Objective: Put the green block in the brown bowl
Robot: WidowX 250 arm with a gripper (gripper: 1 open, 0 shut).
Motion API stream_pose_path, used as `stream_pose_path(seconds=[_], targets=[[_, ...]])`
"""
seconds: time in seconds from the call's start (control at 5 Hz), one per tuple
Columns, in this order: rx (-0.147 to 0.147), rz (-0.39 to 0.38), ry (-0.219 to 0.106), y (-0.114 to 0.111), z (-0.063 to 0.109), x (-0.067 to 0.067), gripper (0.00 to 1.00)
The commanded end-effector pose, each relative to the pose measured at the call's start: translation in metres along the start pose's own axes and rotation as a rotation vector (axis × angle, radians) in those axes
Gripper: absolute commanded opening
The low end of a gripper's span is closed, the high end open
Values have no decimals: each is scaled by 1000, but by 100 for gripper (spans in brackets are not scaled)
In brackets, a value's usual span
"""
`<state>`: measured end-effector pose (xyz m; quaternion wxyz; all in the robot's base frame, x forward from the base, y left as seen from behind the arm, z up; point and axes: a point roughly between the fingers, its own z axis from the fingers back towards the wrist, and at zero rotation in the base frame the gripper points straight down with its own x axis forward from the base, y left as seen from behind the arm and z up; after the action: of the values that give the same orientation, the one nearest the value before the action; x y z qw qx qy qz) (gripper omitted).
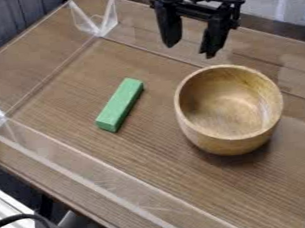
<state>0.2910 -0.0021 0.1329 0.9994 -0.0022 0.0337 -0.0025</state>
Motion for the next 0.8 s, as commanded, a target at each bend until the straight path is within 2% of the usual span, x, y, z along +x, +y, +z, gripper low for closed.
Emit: stream_pose_path(seconds=[0.0,0.2,0.4,0.6], targets=[[6,10,-3,13,-1,-12,100],[12,23,-8,31,-8,-31,100],[12,36,-26,56,-12,-45,100],[6,48,-28,77,-23,-52,100]])
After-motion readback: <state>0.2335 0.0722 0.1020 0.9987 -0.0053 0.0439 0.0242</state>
